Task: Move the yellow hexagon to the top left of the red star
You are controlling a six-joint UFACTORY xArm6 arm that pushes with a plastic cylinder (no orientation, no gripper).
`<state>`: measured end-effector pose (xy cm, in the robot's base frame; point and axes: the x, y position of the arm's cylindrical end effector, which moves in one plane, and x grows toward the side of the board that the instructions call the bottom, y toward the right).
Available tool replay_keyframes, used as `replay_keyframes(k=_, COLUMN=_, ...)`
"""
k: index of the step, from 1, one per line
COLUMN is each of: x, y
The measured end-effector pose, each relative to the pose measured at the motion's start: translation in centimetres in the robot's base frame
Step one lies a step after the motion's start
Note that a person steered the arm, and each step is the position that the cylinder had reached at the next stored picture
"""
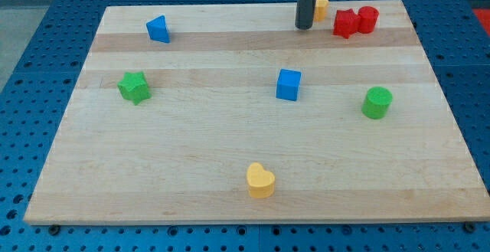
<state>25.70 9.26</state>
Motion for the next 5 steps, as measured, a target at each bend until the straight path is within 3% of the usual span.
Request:
replay_keyframes(k=2, x=-5.1, y=-6.1)
replay_keyframes(k=5, x=-6.4, y=-1.9)
